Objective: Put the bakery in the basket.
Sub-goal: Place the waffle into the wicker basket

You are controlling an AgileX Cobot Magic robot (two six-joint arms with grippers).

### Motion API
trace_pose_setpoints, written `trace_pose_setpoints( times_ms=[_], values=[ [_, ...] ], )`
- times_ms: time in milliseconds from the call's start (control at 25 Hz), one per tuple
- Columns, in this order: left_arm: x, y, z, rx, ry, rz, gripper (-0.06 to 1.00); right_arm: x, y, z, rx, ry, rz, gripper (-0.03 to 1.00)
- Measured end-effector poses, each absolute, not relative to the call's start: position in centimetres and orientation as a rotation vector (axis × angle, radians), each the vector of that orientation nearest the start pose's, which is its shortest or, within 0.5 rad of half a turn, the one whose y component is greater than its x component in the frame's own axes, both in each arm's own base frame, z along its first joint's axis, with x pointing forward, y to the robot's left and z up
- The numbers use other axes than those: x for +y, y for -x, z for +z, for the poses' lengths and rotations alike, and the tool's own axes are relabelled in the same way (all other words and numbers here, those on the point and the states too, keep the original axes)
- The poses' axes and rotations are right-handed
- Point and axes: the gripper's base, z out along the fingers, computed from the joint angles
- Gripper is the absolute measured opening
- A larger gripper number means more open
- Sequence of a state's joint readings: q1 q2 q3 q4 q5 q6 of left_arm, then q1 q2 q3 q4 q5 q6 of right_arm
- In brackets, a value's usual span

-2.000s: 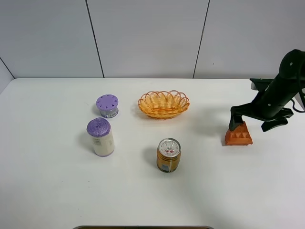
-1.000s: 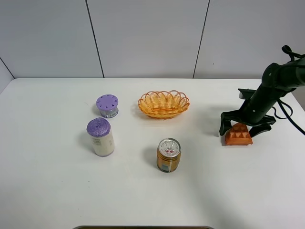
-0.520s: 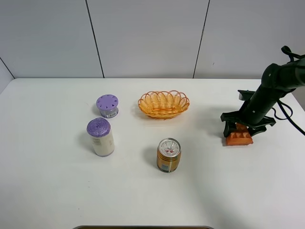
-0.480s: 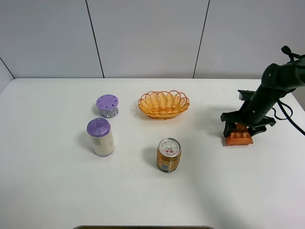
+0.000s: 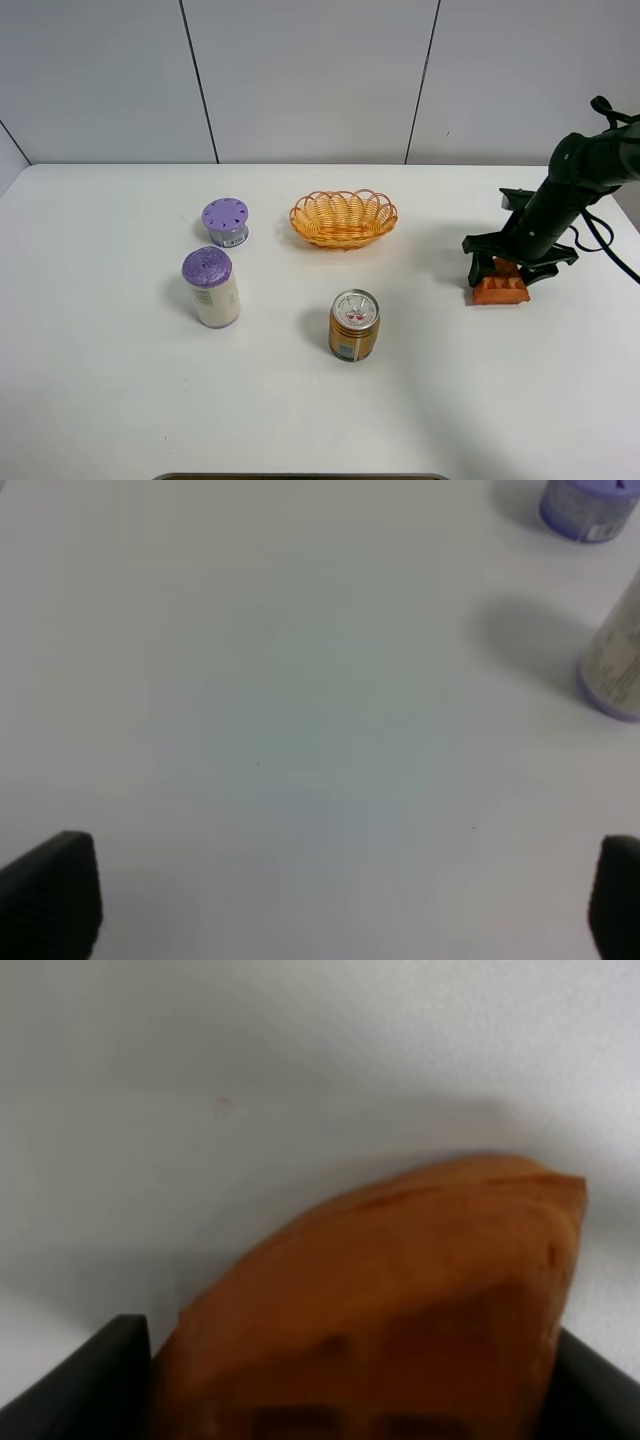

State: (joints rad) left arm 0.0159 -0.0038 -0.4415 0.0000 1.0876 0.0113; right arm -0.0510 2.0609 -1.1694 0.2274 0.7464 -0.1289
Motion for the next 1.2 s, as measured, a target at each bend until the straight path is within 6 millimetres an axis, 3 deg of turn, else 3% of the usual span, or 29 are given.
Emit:
trace_pose_setpoints(
  times_ms=[400,920,1080,1200],
  values=[
    [0.0,0.0,25.9,2.126,0.005,0.016,0.99,-0.4,-36.0,10.5,3.078,-0.14,0.244,0.68],
    [0.0,0.0,25.9,2.126,0.005,0.016,0.99,0.1,-35.4,21.0,2.805,-0.127,0.286,0.68],
    [0.0,0.0,25.9,2.126,0.005,0.016,0.99,2.4,-36.5,23.7,2.739,-0.017,0.302,0.68],
    [0.0,0.0,25.9,2.126,0.005,0.016,0.99,5.3,-37.1,25.3,2.679,0.064,0.332,0.68]
  ],
)
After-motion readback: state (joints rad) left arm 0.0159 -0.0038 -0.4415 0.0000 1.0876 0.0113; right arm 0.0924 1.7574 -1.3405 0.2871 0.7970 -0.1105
